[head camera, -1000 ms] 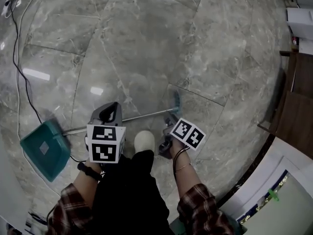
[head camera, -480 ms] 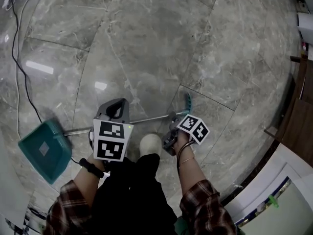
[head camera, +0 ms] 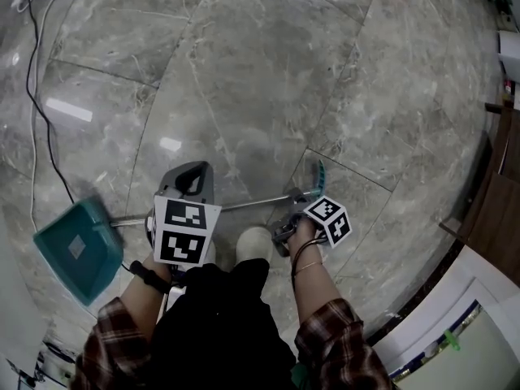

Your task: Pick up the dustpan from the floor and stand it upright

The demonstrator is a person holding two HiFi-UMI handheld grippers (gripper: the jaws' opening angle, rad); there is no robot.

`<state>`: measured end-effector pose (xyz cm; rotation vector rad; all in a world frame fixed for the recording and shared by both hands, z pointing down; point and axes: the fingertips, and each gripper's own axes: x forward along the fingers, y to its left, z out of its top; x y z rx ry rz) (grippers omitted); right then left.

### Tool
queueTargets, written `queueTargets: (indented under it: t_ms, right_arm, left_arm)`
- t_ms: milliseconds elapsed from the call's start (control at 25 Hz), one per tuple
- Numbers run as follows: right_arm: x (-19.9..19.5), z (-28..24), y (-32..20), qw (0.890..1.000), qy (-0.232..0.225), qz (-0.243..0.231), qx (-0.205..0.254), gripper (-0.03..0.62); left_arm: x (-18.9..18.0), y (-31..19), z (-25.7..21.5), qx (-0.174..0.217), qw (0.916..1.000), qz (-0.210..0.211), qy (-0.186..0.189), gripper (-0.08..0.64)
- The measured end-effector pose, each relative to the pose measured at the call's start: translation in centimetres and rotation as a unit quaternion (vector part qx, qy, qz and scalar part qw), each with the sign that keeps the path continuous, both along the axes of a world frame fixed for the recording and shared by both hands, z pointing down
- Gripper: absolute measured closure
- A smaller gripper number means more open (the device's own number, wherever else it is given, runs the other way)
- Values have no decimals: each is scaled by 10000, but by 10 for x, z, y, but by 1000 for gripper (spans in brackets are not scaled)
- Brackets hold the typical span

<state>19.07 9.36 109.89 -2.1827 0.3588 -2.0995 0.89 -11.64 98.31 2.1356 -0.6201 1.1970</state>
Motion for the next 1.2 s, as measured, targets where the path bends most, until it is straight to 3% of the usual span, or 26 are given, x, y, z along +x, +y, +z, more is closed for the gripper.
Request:
queueTargets:
  t_ms: [120,400,1200]
  right_arm:
    - [0,-18,-8,9990,94,362,233,492]
    - [15,-84,-27,9906,423,1070,743,512]
    - [104,-403,-30,9618,1877,1531,1274,511]
  left_arm:
    - [-3,5,-11,-14,10000,-46,4,560]
    - [2,15,-61,156,9993,323,55,558]
    - [7,-9,-325,667,9967,98,453,560]
